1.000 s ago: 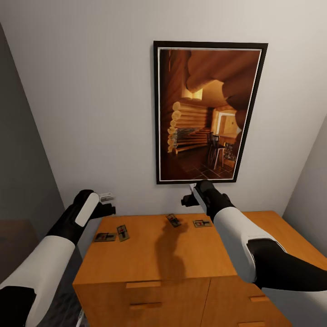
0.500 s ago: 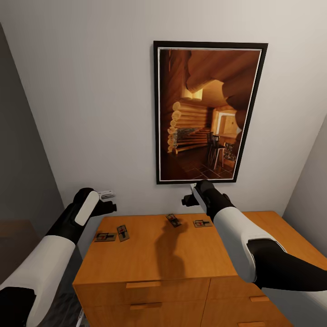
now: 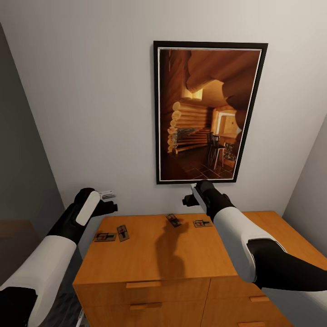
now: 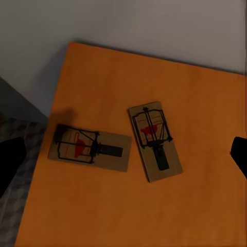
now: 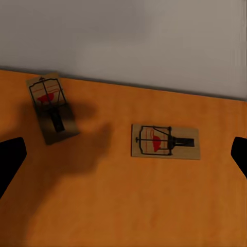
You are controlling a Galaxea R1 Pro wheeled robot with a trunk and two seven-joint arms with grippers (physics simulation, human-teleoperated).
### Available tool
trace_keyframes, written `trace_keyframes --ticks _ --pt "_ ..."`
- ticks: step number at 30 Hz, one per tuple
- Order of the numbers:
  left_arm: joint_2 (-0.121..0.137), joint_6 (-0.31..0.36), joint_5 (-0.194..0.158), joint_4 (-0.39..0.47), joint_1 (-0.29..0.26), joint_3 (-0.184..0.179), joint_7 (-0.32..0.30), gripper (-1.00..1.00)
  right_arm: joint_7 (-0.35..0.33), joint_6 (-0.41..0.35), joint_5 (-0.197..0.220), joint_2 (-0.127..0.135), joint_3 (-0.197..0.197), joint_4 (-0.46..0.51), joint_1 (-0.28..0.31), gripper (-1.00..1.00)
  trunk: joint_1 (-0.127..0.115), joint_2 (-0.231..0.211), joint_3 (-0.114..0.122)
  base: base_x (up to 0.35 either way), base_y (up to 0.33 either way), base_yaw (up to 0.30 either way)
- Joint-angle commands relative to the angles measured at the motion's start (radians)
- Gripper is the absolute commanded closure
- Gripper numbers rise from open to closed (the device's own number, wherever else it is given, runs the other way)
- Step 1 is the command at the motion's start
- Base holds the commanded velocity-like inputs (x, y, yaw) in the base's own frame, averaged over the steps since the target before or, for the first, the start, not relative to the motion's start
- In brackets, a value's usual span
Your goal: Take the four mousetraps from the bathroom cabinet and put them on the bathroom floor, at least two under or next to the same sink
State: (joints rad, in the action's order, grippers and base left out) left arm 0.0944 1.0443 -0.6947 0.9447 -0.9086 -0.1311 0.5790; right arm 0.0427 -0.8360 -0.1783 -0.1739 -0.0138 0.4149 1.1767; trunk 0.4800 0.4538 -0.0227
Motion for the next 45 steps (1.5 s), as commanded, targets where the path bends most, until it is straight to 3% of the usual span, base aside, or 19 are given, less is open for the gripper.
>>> trace_keyframes --ticks 1,21,45 --pt "0.001 0.001 -0.011 0.000 -0.001 -0.004 0.010 -1.00 0.002 -0.004 -0.003 -0.001 -0.001 0.001 0.001 -1.00 0.001 0.002 -0.002 0.000 0.000 0.000" --pt "-0.024 0.000 -0.014 -0.008 -0.001 -0.013 0.002 -1.00 0.005 -0.006 -0.004 -0.001 -0.001 0.001 0.001 -1.00 0.001 0.002 -0.002 0.000 0.000 0.000" --pt "-0.027 0.000 -0.014 -0.009 -0.001 -0.016 0.002 -1.00 -0.008 -0.005 -0.006 -0.001 0.005 0.028 0.001 -1.00 0.001 0.002 -0.002 0.000 0.000 0.000"
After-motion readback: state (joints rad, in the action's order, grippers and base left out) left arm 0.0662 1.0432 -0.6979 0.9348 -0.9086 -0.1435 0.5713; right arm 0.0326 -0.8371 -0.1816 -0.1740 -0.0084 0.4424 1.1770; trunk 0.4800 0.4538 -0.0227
